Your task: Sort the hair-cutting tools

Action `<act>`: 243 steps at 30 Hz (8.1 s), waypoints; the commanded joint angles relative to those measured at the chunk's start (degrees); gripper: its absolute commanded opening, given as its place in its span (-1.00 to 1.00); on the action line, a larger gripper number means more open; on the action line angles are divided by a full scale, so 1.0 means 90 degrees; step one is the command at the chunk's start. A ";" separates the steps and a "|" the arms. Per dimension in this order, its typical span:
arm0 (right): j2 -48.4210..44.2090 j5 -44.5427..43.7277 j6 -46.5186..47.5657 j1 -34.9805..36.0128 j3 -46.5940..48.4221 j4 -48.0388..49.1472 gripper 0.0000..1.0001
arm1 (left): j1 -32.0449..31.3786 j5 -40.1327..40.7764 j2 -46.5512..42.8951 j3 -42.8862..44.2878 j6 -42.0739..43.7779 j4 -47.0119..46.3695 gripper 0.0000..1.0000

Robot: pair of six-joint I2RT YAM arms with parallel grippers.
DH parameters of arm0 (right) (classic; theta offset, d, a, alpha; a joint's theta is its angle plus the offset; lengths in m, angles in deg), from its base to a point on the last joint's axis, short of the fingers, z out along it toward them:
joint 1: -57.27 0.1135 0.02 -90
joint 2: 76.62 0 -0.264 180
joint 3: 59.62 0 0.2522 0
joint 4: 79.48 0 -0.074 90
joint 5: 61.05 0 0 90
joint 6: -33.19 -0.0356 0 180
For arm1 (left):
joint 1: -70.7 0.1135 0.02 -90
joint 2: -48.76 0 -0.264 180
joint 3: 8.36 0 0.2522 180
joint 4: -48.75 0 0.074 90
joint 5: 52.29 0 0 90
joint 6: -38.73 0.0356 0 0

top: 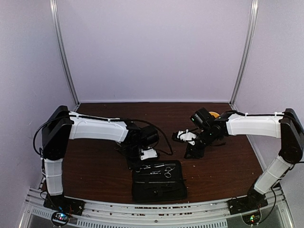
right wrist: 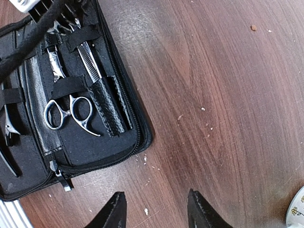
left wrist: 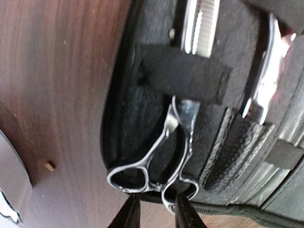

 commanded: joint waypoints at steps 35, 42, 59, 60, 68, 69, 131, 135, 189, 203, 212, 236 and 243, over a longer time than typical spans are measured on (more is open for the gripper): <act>0.0001 -0.0129 0.0084 0.0015 0.0112 -0.0016 -0.11 | -0.0299 -0.1780 0.0803 0.0873 -0.0306 -0.0706 -0.62; 0.0038 -0.0112 0.0094 0.0015 0.0105 -0.0016 -0.11 | -0.0299 -0.1523 0.0192 0.0406 -0.0455 -0.0629 -0.38; 0.0707 0.1135 -0.0409 0.0203 0.0699 -0.0383 -0.25 | 0.0993 0.0916 -0.1950 0.0728 -0.0953 -0.0749 -0.01; 0.0769 0.1160 -0.0423 0.0269 0.0777 -0.0437 -0.26 | 0.1073 0.1095 -0.2022 0.0802 -0.0971 -0.0916 0.02; 0.1376 0.1089 -0.0412 0.0760 0.1451 -0.1006 -0.27 | 0.1380 0.1682 -0.3010 -0.0471 -0.1122 -0.3122 0.42; 0.1459 0.1033 -0.0414 0.0795 0.1528 -0.1041 -0.27 | 0.1434 0.1611 -0.3033 -0.0681 -0.1139 -0.3247 0.42; 0.1436 -0.0364 -0.0021 0.0922 0.3306 -0.1354 -1.00 | 0.1493 0.2123 -0.2948 -0.0411 -0.1135 -0.2468 0.35; 0.1202 -0.0049 0.0009 0.1020 0.2818 -0.1319 -1.00 | 0.1488 0.2082 -0.2899 -0.0406 -0.1128 -0.2467 0.35; 0.1357 0.2228 -0.0690 -0.0445 0.0321 -0.0896 -0.38 | -0.0387 -0.1632 0.0009 -0.0057 -0.0802 -0.1353 -0.99; 0.2106 0.2894 -0.0732 0.0614 0.1252 -0.1556 -0.47 | -0.0465 -0.0708 -0.1611 -0.2161 -0.1764 -0.2061 -0.90; 0.1767 0.2802 -0.0579 0.0657 0.1597 -0.1746 -0.50 | -0.2158 0.1201 -0.2637 -0.2125 -0.1006 -0.2092 -0.18; 0.2065 0.2269 -0.0441 0.0601 0.0966 -0.1167 -0.36 | -0.2511 0.1268 -0.1157 -0.2157 0.0374 -0.2376 -0.22; 0.2236 0.2401 -0.0333 0.0832 0.1132 -0.1144 -0.34 | -0.2511 0.1268 -0.1163 -0.2320 0.0297 -0.2412 -0.29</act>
